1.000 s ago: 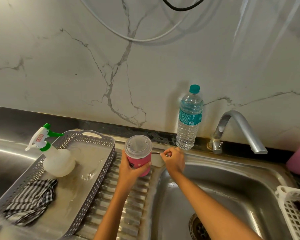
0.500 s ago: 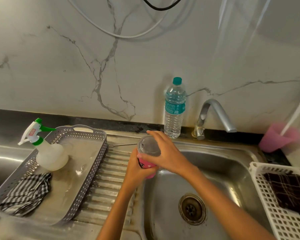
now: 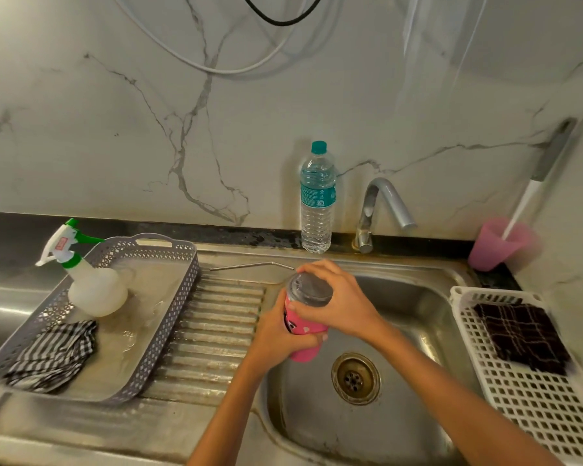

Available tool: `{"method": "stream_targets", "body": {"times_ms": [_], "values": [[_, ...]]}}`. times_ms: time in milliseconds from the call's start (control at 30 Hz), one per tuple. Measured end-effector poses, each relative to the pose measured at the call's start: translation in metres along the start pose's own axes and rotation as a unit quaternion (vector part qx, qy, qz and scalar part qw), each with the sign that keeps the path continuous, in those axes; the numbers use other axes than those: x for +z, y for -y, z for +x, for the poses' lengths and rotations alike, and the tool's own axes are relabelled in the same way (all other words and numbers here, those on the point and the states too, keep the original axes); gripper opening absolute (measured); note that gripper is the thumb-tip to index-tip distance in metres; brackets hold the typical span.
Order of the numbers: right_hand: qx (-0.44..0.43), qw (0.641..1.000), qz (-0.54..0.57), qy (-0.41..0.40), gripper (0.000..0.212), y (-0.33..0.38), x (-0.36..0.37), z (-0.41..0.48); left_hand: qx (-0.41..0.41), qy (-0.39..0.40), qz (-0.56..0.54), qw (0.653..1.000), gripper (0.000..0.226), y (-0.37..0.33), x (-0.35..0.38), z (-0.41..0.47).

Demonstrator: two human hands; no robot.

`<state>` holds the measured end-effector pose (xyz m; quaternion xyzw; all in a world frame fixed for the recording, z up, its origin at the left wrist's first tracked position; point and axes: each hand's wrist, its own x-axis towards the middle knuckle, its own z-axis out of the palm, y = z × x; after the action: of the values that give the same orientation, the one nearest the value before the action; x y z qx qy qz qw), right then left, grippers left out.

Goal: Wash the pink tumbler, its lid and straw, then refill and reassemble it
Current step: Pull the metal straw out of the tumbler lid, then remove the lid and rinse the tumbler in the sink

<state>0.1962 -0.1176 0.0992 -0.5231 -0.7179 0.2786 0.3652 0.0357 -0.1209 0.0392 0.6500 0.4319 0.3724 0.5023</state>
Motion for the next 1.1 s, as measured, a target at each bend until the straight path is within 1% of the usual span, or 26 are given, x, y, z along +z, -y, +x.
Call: {"method": "stream_targets", "body": {"times_ms": [133, 300, 400, 467, 567, 633, 733, 800, 867, 967, 1100], "values": [[-0.014, 0.999, 0.016, 0.040, 0.063, 0.003, -0.010, -0.002, -0.031, 0.031, -0.020, 0.999, 0.094, -0.006, 0.001, -0.004], [0.002, 0.995, 0.035, 0.089, 0.065, 0.002, -0.021, -0.001, -0.050, 0.080, -0.046, 0.994, 0.085, -0.015, 0.001, -0.005], [-0.002, 0.993, 0.056, 0.106, 0.061, 0.002, -0.028, -0.002, -0.073, 0.106, -0.056, 0.990, 0.078, -0.020, 0.000, -0.006], [0.001, 0.987, 0.113, 0.118, 0.055, 0.004, -0.032, -0.003, -0.085, 0.128, -0.062, 0.986, 0.074, -0.021, 0.001, -0.009], [0.004, 0.961, 0.235, 0.145, 0.048, 0.011, -0.042, -0.001, -0.095, 0.151, -0.067, 0.982, 0.074, -0.027, 0.005, -0.014], [0.014, 0.952, 0.277, 0.131, 0.044, 0.014, -0.046, 0.002, -0.086, 0.139, -0.061, 0.985, 0.077, -0.030, 0.007, -0.013], [0.043, 0.950, 0.305, 0.044, 0.038, 0.010, -0.043, 0.008, -0.055, 0.102, -0.034, 0.993, 0.085, -0.029, 0.007, -0.013], [0.088, 0.953, 0.289, -0.014, 0.041, 0.001, -0.037, 0.014, -0.046, 0.075, -0.021, 0.996, 0.088, -0.023, 0.003, -0.016], [0.138, 0.958, 0.247, -0.047, 0.044, -0.012, -0.028, 0.020, -0.046, 0.045, -0.021, 0.998, 0.091, -0.016, -0.005, -0.023], [0.180, 0.967, 0.171, -0.054, 0.038, -0.038, -0.004, 0.027, -0.061, -0.017, -0.048, 0.997, 0.094, -0.007, -0.021, -0.034], [0.185, 0.979, 0.079, -0.022, 0.050, -0.059, 0.039, 0.042, -0.066, -0.103, -0.071, 0.990, 0.095, 0.001, -0.040, -0.043]]}}
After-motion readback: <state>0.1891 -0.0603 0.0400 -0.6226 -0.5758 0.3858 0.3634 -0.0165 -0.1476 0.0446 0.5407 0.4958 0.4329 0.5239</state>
